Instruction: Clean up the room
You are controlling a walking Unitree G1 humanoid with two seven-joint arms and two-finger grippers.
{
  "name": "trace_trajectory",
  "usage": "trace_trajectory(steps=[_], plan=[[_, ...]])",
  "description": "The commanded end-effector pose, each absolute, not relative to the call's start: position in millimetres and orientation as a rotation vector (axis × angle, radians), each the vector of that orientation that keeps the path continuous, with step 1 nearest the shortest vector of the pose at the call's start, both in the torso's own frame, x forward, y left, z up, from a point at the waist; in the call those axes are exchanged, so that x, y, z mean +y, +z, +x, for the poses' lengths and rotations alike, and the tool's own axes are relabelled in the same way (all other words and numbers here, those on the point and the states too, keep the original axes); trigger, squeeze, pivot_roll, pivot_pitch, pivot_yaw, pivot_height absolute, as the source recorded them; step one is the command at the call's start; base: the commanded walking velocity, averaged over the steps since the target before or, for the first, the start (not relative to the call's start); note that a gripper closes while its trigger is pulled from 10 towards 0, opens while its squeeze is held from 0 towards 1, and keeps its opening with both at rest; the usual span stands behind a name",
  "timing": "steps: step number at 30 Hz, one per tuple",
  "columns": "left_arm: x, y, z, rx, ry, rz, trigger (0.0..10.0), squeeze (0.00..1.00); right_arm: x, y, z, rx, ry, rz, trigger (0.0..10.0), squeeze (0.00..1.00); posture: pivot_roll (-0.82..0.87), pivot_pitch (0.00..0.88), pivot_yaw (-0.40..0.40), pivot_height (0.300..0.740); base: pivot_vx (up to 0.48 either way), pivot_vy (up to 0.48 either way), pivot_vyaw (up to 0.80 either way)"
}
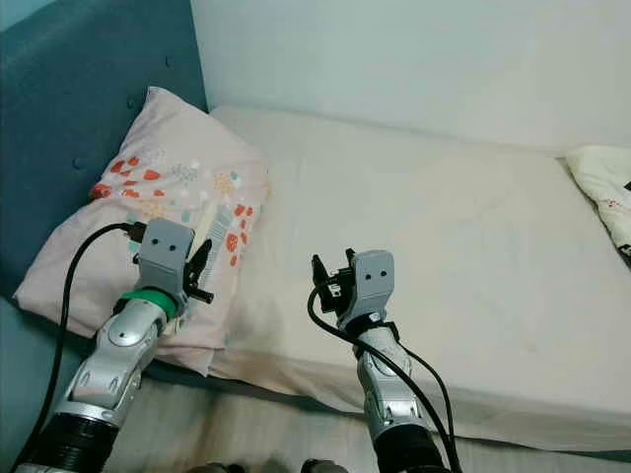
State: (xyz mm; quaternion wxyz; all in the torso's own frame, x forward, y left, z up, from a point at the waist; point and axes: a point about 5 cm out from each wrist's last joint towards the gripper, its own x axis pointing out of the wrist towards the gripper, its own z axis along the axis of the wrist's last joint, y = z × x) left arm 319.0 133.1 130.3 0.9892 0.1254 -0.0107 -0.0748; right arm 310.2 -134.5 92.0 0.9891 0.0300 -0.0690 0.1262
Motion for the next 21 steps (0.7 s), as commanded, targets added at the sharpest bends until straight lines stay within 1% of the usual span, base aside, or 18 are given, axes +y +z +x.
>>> trace_trajectory(steps=[1, 7, 11, 15, 16, 21], plan=[[128.7, 137.6, 315.3, -0.096, -0.167, 0.288, 10.0, 0.0, -138.5, 84.2, 307.6, -0.107, 0.228, 0.079, 10.0, 0.0, 0.05, 0.069, 0.013, 0.691, 0.0, 0.0, 0.0], [125.0, 138.1, 313.4, -0.116, -0.188, 0.318, 10.0, 0.0, -138.1, 84.1, 307.9, -0.106, 0.223, 0.084, 10.0, 0.0, 0.05, 0.069, 0.015, 0.676, 0.0, 0.0, 0.0], [124.9, 137.5, 313.4, -0.115, -0.192, 0.319, 10.0, 0.0, -139.2, 83.3, 307.6, -0.103, 0.216, 0.087, 10.0, 0.0, 0.05, 0.07, 0.016, 0.656, 0.0, 0.0, 0.0], [125.0, 138.0, 313.5, -0.119, -0.192, 0.319, 10.0, 0.0, -139.3, 83.1, 307.5, -0.102, 0.214, 0.086, 10.0, 0.0, 0.05, 0.069, 0.017, 0.646, 0.0, 0.0, 0.0], [124.6, 138.8, 313.6, -0.132, -0.195, 0.326, 10.0, 0.0, -139.2, 82.9, 307.5, -0.101, 0.214, 0.086, 10.0, 0.0, 0.05, 0.069, 0.017, 0.636, 0.0, 0.0, 0.0], [122.9, 141.3, 313.6, -0.157, -0.203, 0.344, 10.0, 0.0, -139.0, 83.0, 307.9, -0.101, 0.212, 0.087, 10.0, 0.0, 0.05, 0.068, 0.018, 0.621, 0.0, 0.0, 0.0]])
